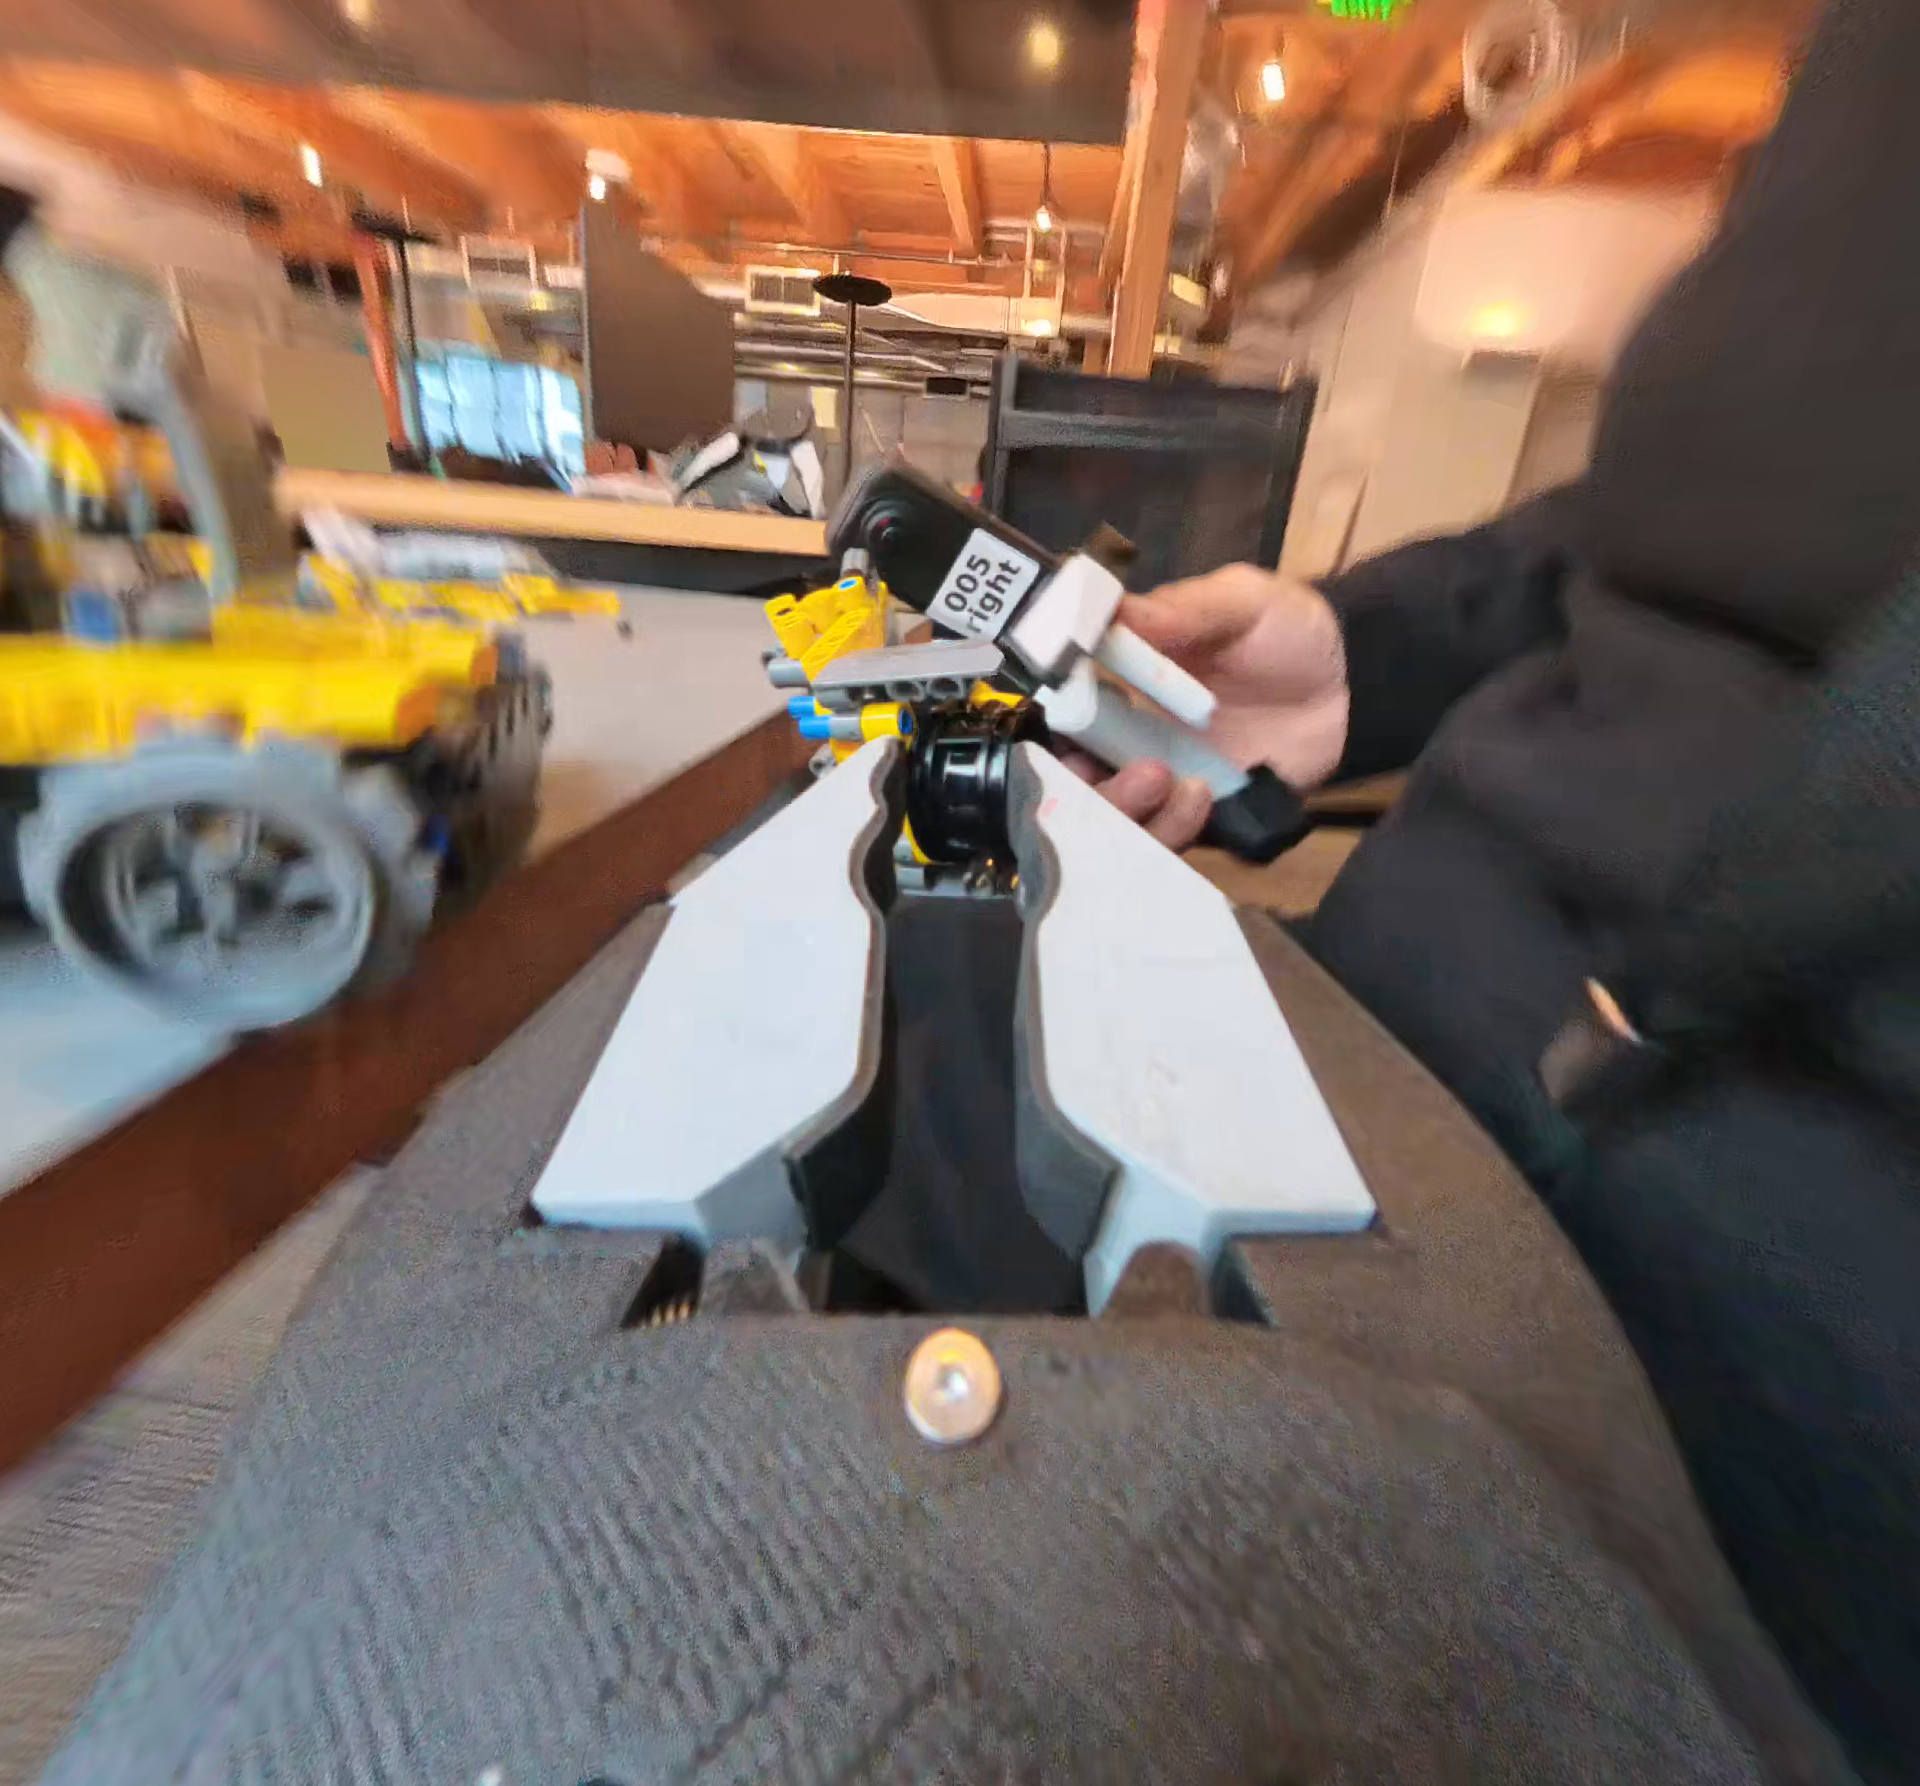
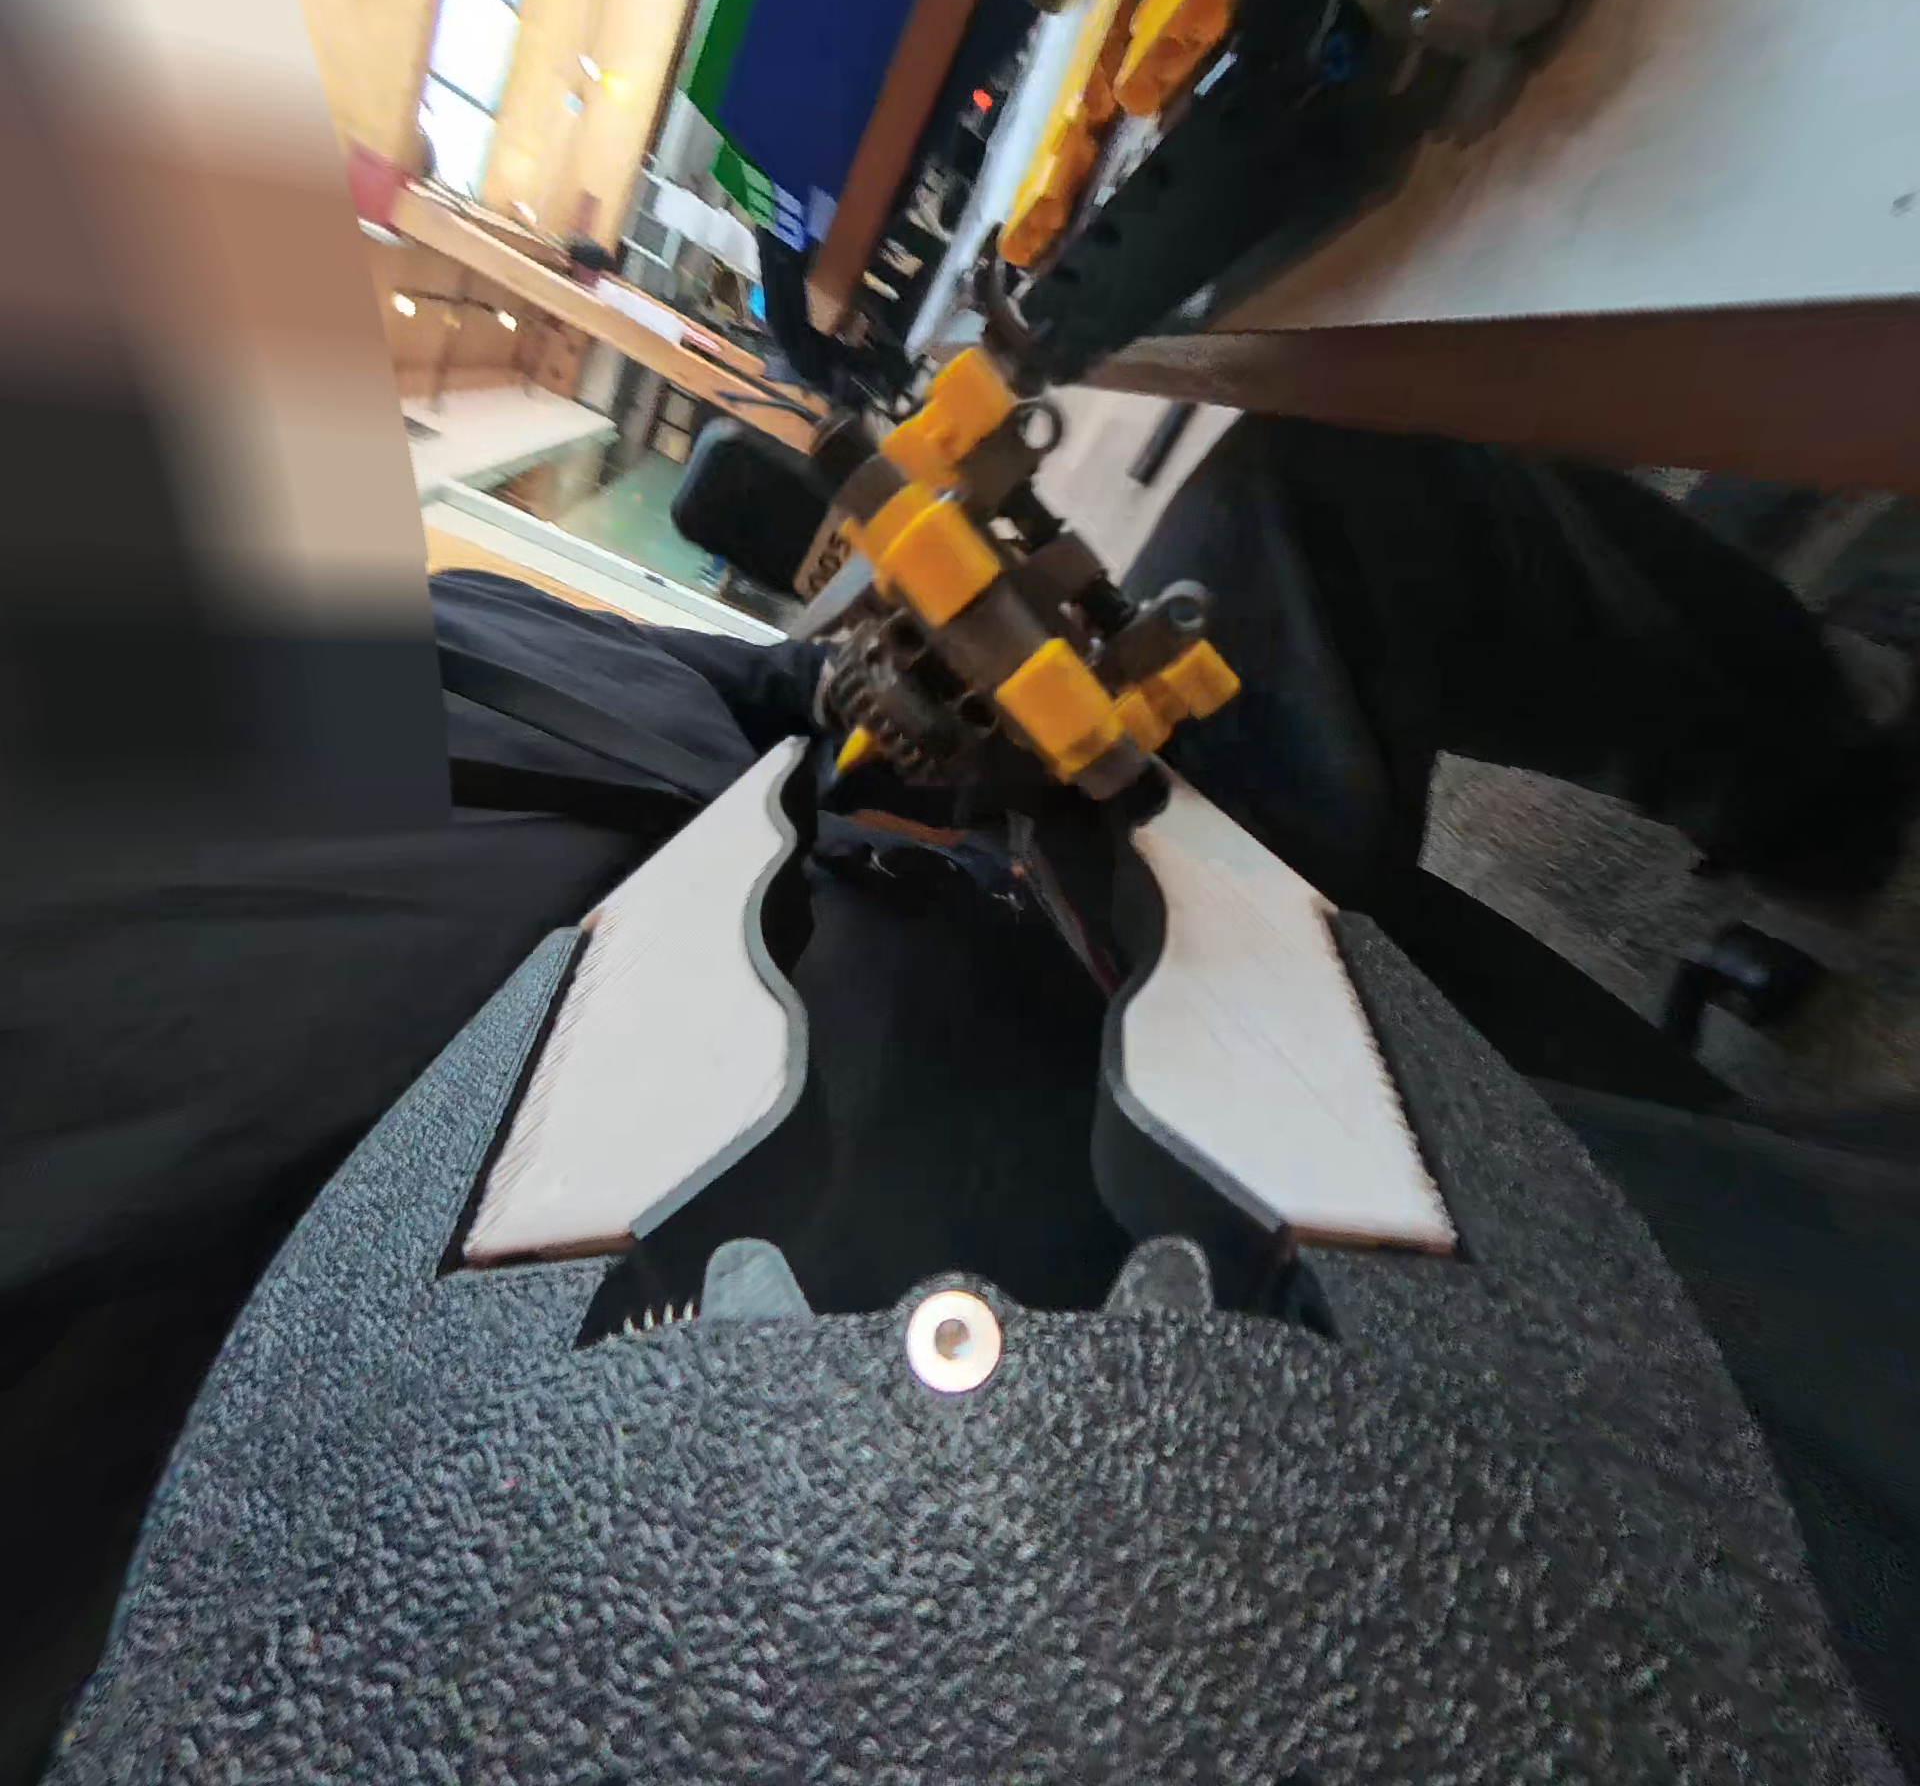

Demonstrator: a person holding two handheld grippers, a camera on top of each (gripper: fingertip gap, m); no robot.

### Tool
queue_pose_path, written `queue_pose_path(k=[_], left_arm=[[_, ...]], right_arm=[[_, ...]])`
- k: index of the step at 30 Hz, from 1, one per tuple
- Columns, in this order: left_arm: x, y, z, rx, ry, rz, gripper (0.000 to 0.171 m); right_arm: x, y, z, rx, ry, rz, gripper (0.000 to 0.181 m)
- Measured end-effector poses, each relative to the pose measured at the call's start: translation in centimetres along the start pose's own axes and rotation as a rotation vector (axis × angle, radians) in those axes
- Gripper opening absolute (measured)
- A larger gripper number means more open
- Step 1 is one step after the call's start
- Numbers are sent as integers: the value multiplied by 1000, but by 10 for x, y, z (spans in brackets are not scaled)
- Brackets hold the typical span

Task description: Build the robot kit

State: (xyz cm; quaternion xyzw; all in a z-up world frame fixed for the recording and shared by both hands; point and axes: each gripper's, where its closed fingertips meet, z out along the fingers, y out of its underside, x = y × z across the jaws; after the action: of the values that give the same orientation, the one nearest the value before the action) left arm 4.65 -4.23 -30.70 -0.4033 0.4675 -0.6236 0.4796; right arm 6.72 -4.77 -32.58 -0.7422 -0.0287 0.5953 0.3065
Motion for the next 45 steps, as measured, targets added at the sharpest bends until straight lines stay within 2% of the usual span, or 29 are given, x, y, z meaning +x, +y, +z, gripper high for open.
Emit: queue_pose_path(k=[2, 4, 5, 8, 13, 16, 20, 27, 30, 37, 45], left_arm=[[16, -7, -1, -29, 3, 331, 16], [27, -7, 0, -71, -7, 660, 16], [29, -7, 0, -80, -8, 731, 16], [26, -14, 1, -69, -21, 732, 16], [22, -25, 3, -54, -77, 885, 14], [24, -21, 2, -62, -60, 963, 14], [26, -21, 3, -58, -74, 1029, 14], [29, -34, 8, -37, -85, 1080, 14], [29, -36, 11, -43, -90, 1064, 14], [30, -55, 23, -18, -106, 898, 15], [20, -44, 23, -120, -95, 676, 20]], right_arm=[[-10, 0, 3, 25, -39, -6, 52], [-21, 1, 7, 32, -72, -17, 60], [-24, 1, 9, 42, -77, -26, 63], [-28, -1, 12, 88, -82, -61, 68], [-35, -10, 12, 213, -216, 0, 50], [-36, -7, 19, 191, -218, -9, 60], [-41, -12, 24, 199, -268, 12, 64], [-53, -14, 24, 246, -449, 79, 56], [-54, -16, 22, 249, -437, 43, 57], [-75, -28, 17, 276, -519, 5, 59], [-60, -37, 18, 285, -242, -200, 59]])
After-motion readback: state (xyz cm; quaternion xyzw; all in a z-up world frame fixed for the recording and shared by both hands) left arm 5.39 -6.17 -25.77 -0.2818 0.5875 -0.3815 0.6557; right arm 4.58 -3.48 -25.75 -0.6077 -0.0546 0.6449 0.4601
